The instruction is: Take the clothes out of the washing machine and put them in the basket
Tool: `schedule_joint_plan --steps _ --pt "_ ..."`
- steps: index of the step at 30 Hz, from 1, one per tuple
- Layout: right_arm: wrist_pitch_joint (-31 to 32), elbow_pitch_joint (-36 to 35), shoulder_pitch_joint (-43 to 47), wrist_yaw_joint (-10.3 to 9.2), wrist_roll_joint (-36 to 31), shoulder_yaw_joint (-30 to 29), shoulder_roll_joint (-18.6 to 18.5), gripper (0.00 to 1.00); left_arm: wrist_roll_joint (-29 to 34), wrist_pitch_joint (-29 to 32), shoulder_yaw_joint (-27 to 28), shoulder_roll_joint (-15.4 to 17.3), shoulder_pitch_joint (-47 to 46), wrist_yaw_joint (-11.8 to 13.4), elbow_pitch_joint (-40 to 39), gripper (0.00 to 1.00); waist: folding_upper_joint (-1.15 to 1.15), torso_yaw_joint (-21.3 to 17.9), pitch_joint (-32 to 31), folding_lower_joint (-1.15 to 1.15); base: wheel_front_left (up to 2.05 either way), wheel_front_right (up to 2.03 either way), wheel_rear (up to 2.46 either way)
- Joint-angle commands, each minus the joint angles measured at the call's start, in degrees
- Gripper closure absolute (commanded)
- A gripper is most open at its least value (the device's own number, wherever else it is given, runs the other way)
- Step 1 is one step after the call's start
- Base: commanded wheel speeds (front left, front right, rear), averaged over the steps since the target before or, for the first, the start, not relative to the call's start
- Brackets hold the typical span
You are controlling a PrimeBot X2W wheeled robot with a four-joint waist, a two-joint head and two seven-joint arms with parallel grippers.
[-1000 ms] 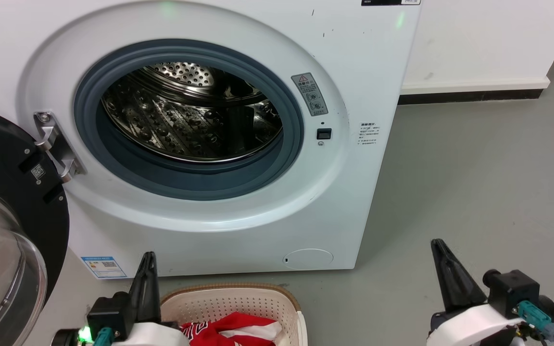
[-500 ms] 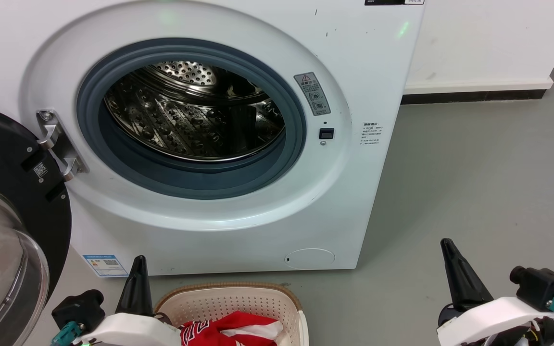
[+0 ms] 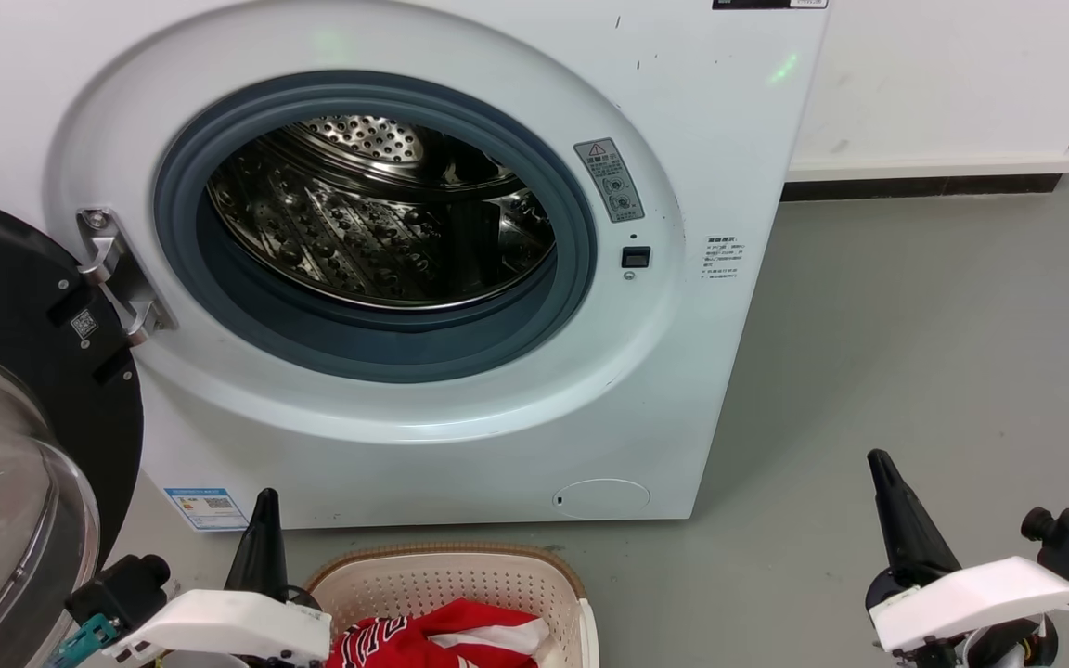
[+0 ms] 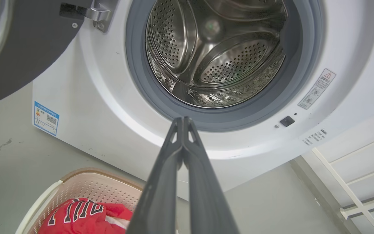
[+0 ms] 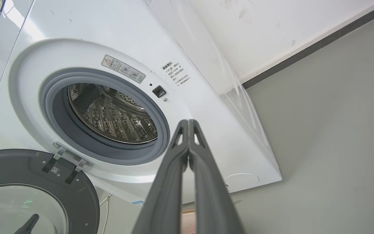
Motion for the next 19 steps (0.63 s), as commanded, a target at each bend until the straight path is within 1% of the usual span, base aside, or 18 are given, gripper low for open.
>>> schedule_joint_plan --steps 1,19 --pt "0.2 -0.3 -1.6 0.00 2.4 -0.3 -0.4 1.00 -2.1 0.4 0.3 0.1 -1.8 -0.5 -0.4 1.00 0.00 0.0 0.0 0.00 0.00 0.00 0.00" --pt "1.8 1.5 -2.9 0.00 16.4 -1.6 -0.7 1.00 -16.0 3.6 1.6 0.0 -3.2 -2.0 0.8 1.00 0.00 0.5 0.1 0.00 0.00 0.00 0.00"
